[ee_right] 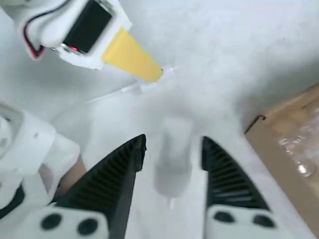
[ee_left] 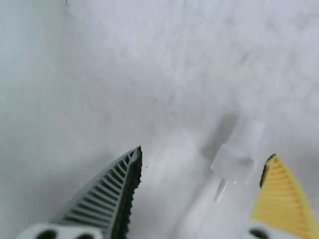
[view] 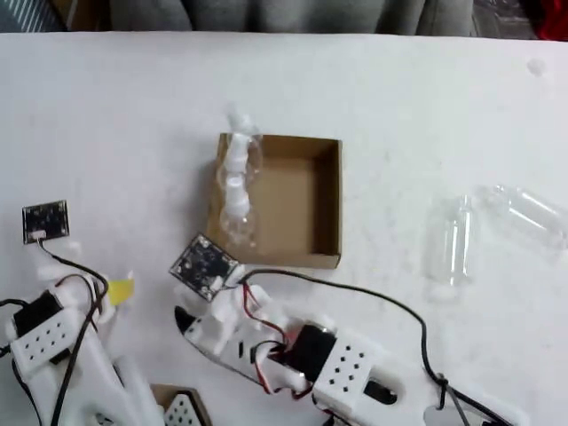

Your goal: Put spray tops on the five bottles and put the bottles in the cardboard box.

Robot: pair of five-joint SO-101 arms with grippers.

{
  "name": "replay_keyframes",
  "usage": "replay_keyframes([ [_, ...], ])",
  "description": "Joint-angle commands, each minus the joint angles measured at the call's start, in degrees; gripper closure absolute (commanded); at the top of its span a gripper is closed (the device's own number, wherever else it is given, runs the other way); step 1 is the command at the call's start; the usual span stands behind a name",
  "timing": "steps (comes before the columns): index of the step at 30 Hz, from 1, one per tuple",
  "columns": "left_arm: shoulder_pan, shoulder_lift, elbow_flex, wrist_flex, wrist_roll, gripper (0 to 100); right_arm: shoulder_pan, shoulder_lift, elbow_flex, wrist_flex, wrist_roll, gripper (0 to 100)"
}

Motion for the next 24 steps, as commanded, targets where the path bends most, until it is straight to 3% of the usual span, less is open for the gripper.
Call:
replay_keyframes([
  [1,-0.66,0.84,-3.52,0.62,0.7,65,-1.27,-1.63,-1.23,0.75,-2.2,76.9],
  [6,-0.66,0.84,-3.6,0.62,0.7,65,3.47,-6.73,-8.18,13.49,-2.2,76.5],
  [11,-0.4,0.84,-3.69,0.97,0.7,65,14.81,-18.24,-17.32,29.76,-1.67,76.5],
  [14,-0.4,0.84,-3.96,1.14,0.79,65,21.32,-24.04,-20.66,36.44,3.78,77.2],
  [17,-0.31,0.66,-4.13,1.67,2.64,65,26.68,-28.0,-21.27,40.92,8.7,84.9],
  [21,-0.13,0.48,-9.58,10.11,3.08,65,33.89,-28.88,-21.27,44.88,16.53,96.7],
  [24,2.95,0.84,-18.02,22.07,3.08,65,40.4,-27.3,-21.19,47.34,21.1,97.6],
])
